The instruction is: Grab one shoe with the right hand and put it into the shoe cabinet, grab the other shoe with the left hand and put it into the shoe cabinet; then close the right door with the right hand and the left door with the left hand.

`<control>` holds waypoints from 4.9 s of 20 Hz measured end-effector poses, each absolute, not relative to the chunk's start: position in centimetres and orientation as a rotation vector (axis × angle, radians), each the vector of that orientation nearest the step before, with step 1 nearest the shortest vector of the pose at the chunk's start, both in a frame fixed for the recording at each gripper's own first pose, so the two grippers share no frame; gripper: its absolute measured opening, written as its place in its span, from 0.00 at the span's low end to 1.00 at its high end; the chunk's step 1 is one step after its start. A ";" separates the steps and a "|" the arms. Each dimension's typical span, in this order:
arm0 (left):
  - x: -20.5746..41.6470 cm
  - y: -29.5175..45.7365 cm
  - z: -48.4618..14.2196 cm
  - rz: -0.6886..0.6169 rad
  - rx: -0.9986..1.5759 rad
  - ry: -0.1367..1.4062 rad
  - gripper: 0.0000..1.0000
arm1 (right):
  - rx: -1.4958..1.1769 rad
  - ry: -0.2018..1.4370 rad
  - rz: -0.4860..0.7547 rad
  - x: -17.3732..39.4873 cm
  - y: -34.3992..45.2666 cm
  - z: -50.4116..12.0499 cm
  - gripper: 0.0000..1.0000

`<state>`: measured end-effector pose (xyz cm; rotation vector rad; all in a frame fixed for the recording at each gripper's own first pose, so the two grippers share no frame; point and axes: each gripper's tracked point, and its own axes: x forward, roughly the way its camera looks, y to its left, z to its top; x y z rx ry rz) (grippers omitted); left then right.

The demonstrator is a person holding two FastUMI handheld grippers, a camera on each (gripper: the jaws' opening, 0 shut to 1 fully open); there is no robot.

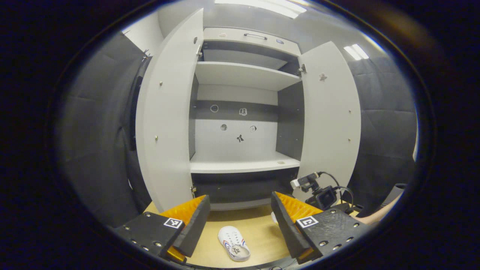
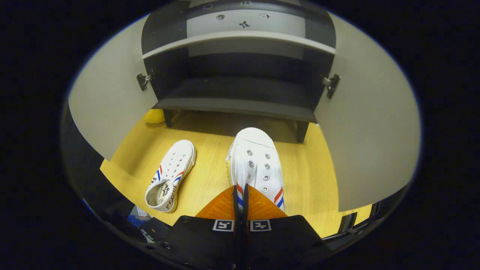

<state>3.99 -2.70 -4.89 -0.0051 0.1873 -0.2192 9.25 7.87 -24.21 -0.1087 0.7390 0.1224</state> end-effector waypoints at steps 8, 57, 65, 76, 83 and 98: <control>2.5 -1.4 -5.5 -0.330 -0.029 0.179 0.93 | 0.029 0.485 0.037 8.6 9.4 -10.8 0.01; 7.6 2.1 -8.4 0.169 0.017 0.273 0.93 | 0.121 0.226 0.114 40.6 11.7 3.0 0.95; 5.9 3.5 -12.7 0.081 0.014 0.356 0.94 | 0.090 0.092 0.115 30.0 11.9 5.1 0.98; 5.2 -1.1 -23.9 -0.179 -0.041 0.626 0.94 | 0.095 0.242 -0.062 9.7 7.3 -5.4 0.98; 6.5 -1.4 -31.7 -0.229 0.000 0.787 0.94 | 0.036 0.322 -0.247 -0.6 0.7 -9.4 0.98; 9.2 0.4 -41.1 -0.147 0.087 0.982 0.93 | -0.016 0.270 -0.587 -5.7 -13.6 -10.0 0.98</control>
